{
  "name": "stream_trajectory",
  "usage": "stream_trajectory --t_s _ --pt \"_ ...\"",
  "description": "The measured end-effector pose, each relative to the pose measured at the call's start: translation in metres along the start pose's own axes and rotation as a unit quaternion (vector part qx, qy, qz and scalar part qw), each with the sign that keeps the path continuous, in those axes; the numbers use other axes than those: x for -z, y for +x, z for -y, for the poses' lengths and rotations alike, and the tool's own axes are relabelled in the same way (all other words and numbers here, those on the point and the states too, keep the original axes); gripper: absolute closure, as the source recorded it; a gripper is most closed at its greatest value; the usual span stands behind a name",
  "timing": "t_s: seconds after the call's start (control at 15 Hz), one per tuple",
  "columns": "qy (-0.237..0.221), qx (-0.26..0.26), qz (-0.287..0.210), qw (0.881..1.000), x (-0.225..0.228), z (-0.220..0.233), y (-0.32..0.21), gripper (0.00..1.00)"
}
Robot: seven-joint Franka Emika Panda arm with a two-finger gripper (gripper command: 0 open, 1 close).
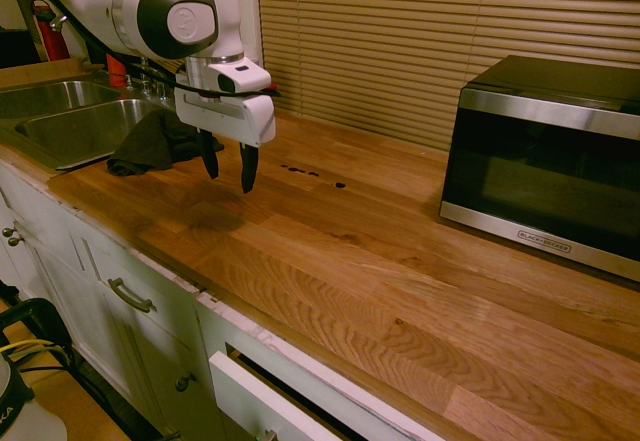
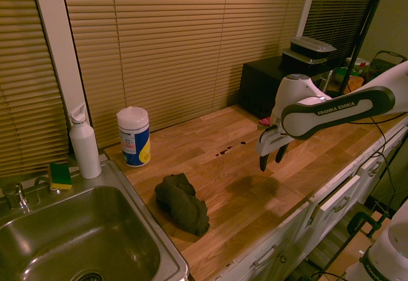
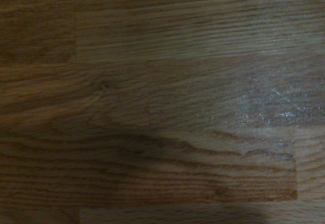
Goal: Clear the spill
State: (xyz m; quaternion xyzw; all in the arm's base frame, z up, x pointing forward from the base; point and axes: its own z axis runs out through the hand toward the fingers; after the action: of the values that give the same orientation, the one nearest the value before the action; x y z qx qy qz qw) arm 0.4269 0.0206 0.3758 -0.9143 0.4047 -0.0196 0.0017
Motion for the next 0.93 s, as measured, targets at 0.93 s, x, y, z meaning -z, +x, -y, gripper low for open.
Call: stream_trajectory --t_s 0.93 --pt "0.076 0.064 -0.059 0.993 0.044 0.152 -0.065 0.00"
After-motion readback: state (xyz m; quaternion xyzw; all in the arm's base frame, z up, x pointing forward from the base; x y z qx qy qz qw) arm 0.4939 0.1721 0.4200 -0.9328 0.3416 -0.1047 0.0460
